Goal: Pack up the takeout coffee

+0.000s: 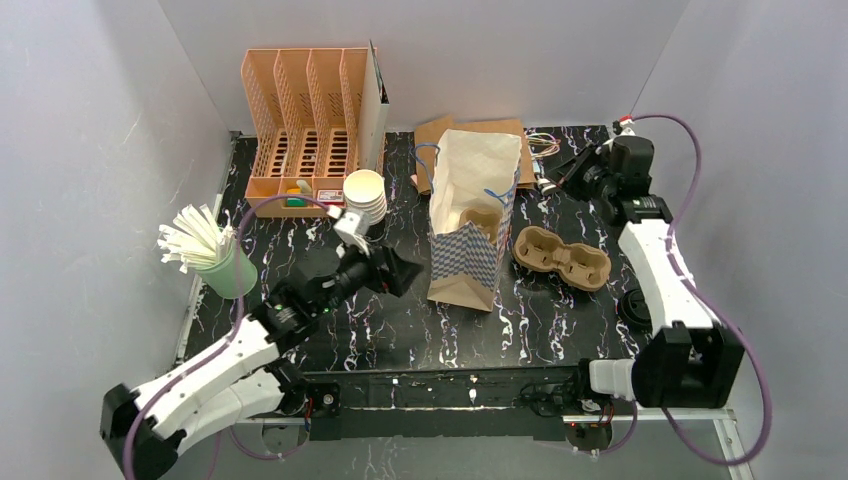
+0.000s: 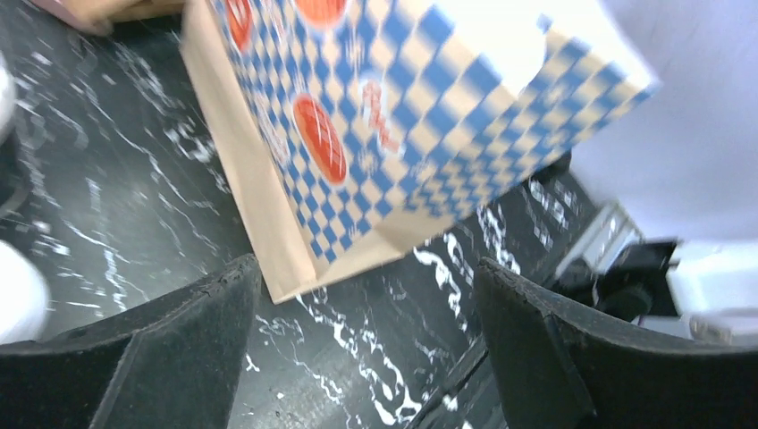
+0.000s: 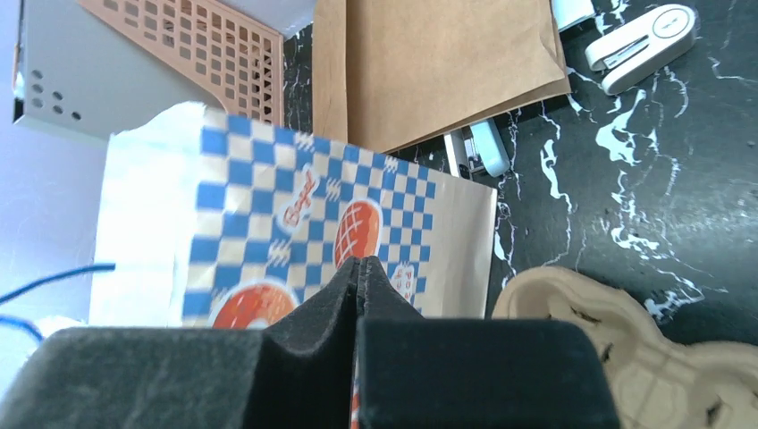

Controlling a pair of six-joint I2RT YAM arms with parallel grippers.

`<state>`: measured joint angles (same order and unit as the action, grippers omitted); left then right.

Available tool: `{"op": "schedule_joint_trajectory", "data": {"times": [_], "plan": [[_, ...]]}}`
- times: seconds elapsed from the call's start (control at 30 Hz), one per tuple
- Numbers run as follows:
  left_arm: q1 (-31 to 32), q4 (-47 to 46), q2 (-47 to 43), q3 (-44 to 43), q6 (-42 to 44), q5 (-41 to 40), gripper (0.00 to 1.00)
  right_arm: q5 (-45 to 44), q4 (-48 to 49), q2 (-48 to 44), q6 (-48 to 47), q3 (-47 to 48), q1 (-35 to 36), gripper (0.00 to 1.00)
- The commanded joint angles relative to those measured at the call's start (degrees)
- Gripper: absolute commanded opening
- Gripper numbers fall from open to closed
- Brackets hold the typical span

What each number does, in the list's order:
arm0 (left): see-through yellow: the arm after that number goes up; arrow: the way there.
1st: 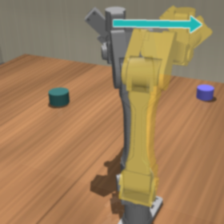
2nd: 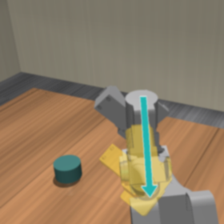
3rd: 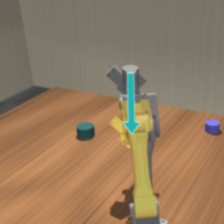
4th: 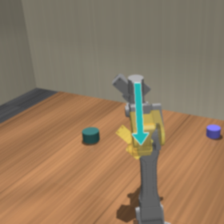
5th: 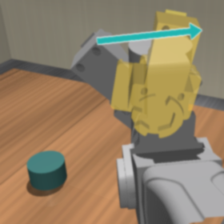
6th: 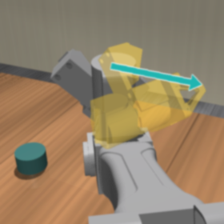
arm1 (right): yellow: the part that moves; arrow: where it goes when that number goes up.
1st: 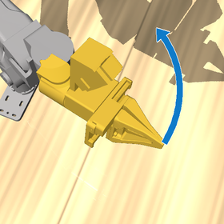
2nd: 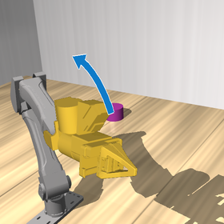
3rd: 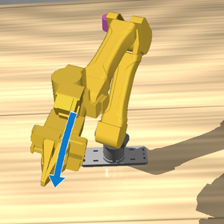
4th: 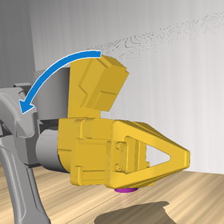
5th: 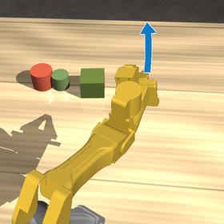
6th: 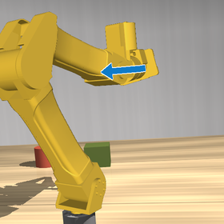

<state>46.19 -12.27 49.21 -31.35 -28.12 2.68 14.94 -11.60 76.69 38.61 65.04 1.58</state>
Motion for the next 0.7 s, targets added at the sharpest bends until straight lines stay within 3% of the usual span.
{"op": "schedule_joint_trajectory", "data": {"times": [0.0, 0.1, 0.2, 0.47, 0.67], "plan": [[-0.7, 24.4, -4.6, -10.5, -0.2, -15.0, 0.81, -2.6, -6.5, -7.2, -4.3, -1.8, 0.1, 0.08], [-2.2, 39.3, 1.3, -21.3, -1.0, -20.0, 0.7, -1.9, -9.6, -10.4, -5.2, -2.1, 0.1, 0.09], [-5.5, 45.7, 6.5, -29.1, -2.6, -22.7, 0.64, -0.8, -12.1, -13.1, -5.7, -2.1, 0.1, 0.11], [-13.0, 45.1, 15.3, -38.8, -2.3, -27.4, 0.61, 0.9, -17.8, -18.1, -7.5, 0.2, 0.1, 0.12], [-17.2, 45.8, 22.9, -42.6, -1.4, -28.8, 0.57, 2.0, -24.0, -18.9, -12.9, 7.8, 0.1, 0.12]]}}
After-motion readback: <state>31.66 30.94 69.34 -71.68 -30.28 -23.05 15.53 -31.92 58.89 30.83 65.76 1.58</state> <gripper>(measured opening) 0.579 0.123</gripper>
